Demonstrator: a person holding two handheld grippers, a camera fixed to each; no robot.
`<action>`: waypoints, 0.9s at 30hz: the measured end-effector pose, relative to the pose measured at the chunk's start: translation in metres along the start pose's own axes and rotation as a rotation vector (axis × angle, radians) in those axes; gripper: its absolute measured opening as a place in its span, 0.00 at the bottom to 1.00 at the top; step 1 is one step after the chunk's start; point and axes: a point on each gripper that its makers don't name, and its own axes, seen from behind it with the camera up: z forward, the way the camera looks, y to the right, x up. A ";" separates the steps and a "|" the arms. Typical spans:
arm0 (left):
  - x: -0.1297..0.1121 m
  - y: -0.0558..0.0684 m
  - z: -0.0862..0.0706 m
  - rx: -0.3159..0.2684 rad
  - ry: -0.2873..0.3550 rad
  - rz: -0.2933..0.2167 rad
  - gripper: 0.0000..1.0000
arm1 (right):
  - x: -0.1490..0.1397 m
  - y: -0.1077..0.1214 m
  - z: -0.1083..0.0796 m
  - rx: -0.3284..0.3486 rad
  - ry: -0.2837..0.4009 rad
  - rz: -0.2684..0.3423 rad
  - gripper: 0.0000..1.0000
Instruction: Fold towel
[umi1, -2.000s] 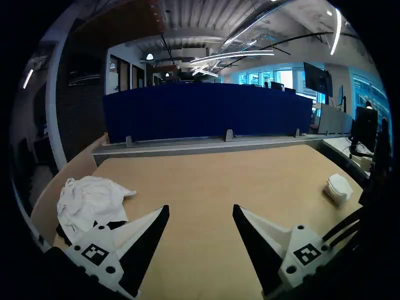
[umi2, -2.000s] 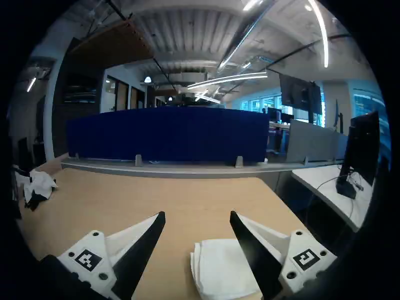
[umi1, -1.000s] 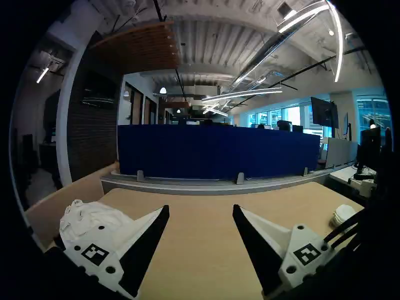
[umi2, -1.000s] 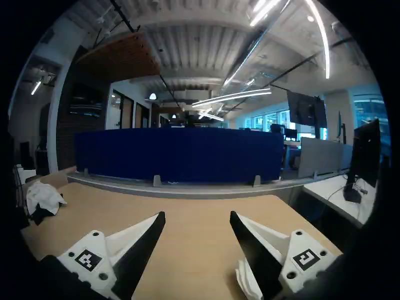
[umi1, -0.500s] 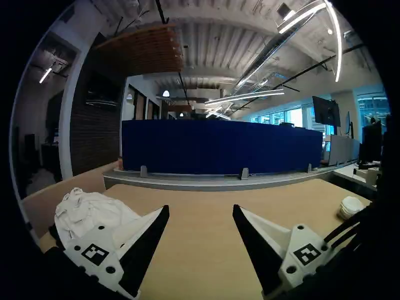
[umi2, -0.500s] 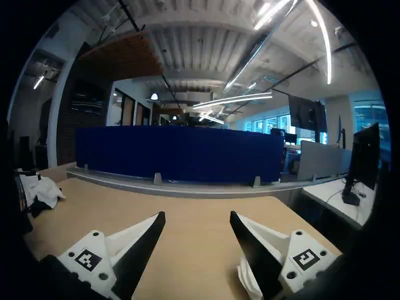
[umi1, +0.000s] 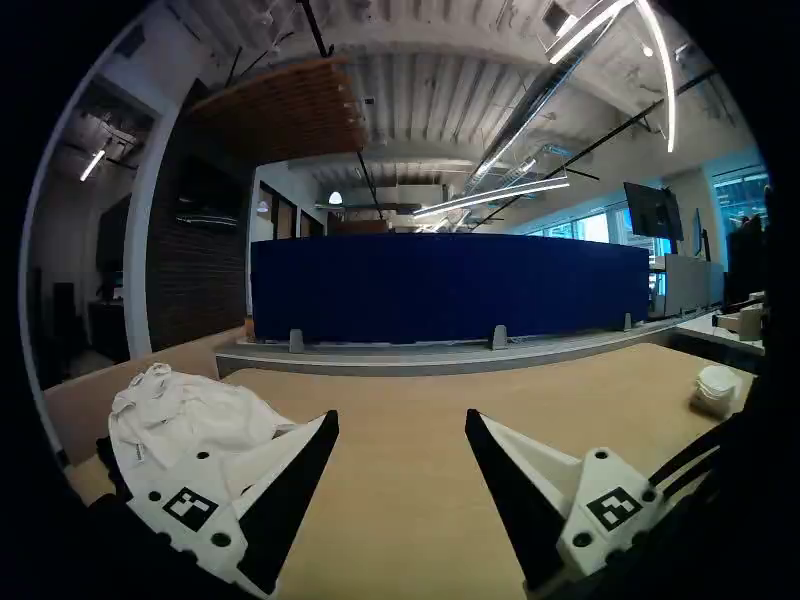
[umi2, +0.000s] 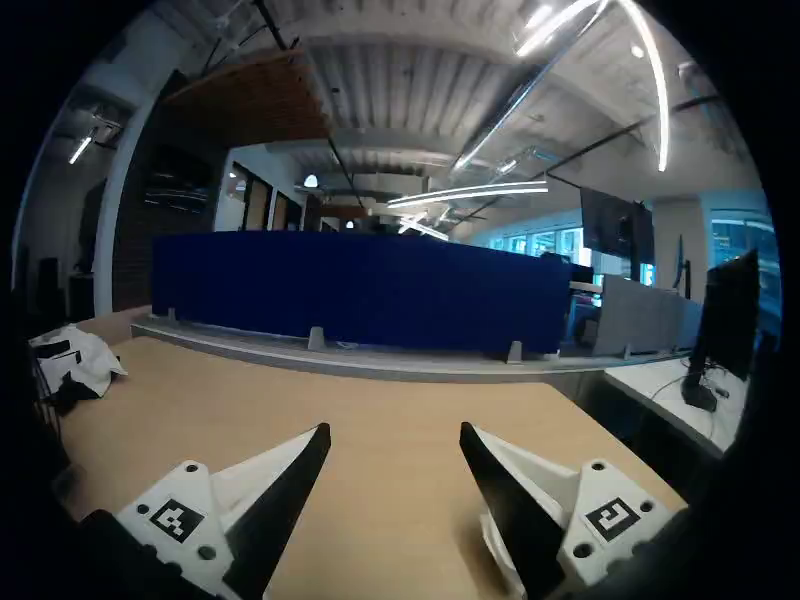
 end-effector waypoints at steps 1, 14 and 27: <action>-0.001 -0.002 0.000 0.004 0.003 -0.001 0.94 | 0.000 -0.001 0.000 0.001 0.001 -0.002 1.00; -0.025 -0.006 0.004 0.017 0.022 -0.009 0.94 | -0.004 -0.016 0.008 0.016 0.009 -0.038 1.00; -0.037 -0.010 0.010 0.019 0.041 -0.030 0.94 | -0.014 -0.014 0.011 0.016 0.010 -0.038 1.00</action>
